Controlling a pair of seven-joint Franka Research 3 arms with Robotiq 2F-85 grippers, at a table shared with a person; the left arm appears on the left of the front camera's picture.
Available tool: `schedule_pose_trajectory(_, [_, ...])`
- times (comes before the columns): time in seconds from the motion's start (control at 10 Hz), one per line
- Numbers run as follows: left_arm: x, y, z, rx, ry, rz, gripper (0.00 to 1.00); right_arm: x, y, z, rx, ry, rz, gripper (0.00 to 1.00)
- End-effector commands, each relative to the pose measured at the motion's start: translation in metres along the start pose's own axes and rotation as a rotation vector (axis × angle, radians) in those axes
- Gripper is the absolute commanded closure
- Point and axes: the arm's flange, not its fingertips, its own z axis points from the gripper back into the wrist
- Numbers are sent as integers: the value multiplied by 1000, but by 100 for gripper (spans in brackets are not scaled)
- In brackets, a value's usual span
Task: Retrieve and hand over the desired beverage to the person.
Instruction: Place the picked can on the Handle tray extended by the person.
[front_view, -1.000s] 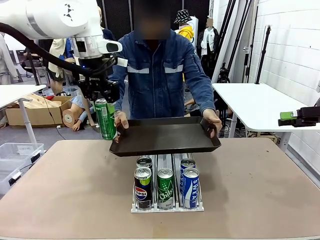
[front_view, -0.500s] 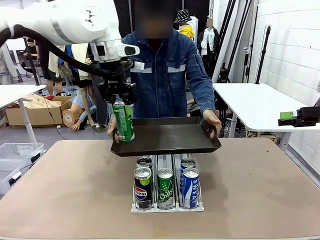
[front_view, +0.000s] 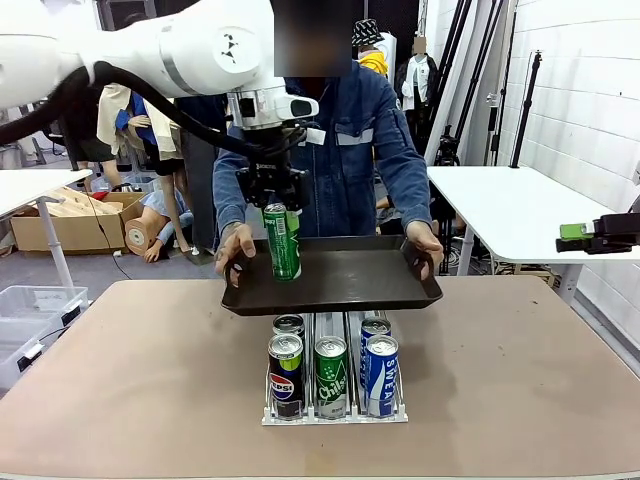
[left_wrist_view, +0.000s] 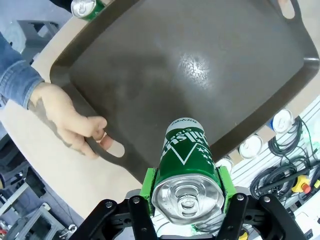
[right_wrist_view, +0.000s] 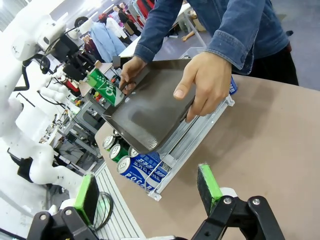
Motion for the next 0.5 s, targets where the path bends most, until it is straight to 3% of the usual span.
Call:
schedule_pose_trajectory(0.0, [23,-2,11,26,19,26,84,0,1,1,4,5,-3,0])
schedule_pose_trajectory(0.4, [35,-2,-3,109,1,65,84,0,1,1,4,5,-3,0])
